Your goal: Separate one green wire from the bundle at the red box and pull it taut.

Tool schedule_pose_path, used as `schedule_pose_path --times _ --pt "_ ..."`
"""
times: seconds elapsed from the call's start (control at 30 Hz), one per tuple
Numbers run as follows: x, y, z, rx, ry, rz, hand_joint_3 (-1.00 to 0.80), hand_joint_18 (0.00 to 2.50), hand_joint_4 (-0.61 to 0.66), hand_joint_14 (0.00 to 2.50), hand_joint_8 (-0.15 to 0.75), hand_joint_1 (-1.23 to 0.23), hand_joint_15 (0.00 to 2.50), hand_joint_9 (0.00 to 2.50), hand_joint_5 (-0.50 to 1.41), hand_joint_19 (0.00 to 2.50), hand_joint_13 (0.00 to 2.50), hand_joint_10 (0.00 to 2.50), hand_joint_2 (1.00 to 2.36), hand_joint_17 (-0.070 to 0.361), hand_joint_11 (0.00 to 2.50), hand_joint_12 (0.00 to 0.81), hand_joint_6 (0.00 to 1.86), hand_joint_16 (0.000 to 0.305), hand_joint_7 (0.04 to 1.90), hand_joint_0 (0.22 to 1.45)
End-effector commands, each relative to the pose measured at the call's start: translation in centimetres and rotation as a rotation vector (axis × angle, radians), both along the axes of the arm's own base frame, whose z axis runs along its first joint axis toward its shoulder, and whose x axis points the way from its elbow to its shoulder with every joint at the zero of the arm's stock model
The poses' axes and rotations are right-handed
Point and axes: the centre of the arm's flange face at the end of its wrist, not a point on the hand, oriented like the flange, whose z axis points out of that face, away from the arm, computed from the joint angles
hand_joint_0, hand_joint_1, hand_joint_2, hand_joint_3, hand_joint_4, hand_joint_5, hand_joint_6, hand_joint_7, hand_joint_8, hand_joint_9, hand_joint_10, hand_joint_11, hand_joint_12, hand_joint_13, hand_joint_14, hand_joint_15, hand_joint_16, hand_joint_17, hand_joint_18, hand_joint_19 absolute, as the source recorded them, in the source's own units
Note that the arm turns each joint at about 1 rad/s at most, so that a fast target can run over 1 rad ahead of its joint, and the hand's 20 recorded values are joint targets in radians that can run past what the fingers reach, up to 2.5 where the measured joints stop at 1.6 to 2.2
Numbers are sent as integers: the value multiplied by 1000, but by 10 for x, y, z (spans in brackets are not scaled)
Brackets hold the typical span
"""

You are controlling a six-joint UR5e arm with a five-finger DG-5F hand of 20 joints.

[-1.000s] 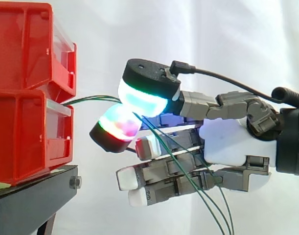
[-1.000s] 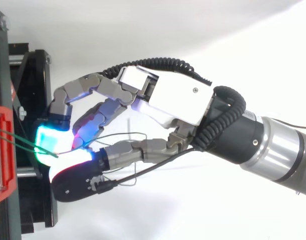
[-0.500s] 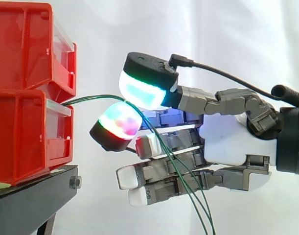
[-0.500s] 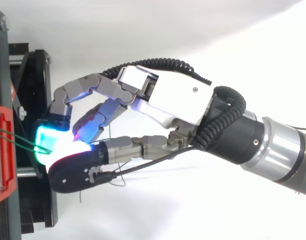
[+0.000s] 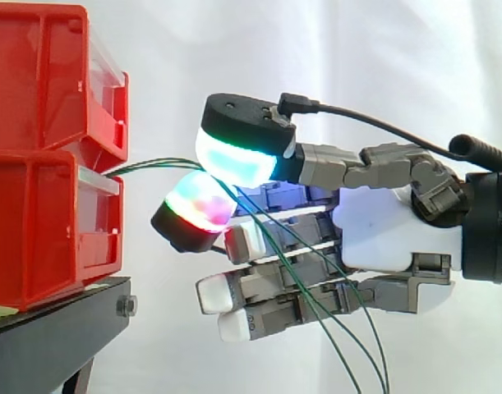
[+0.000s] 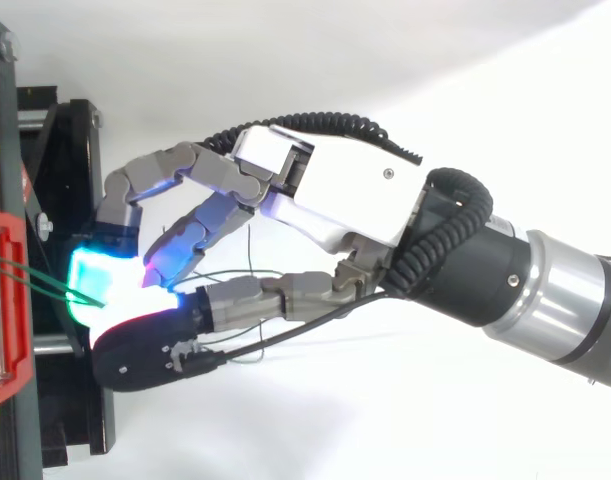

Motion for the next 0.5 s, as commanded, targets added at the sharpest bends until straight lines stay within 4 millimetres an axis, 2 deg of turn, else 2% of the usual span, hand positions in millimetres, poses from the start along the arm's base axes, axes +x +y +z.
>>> schedule_pose_path --times 0.0,0.27,0.47 --pt "-1 0 -1 8 7 1 -367 848 19 21 269 -838 546 1126 -181 348 975 19 1010 113 971 353 911 50 980 652" --pt "-2 -2 -2 10 17 1 -454 852 16 19 264 -863 546 1118 -183 339 976 19 1004 112 964 353 908 50 976 682" --pt "-2 -1 -3 12 18 1 -469 856 64 19 266 -842 545 1120 -183 345 982 20 1003 112 962 350 908 50 971 664"
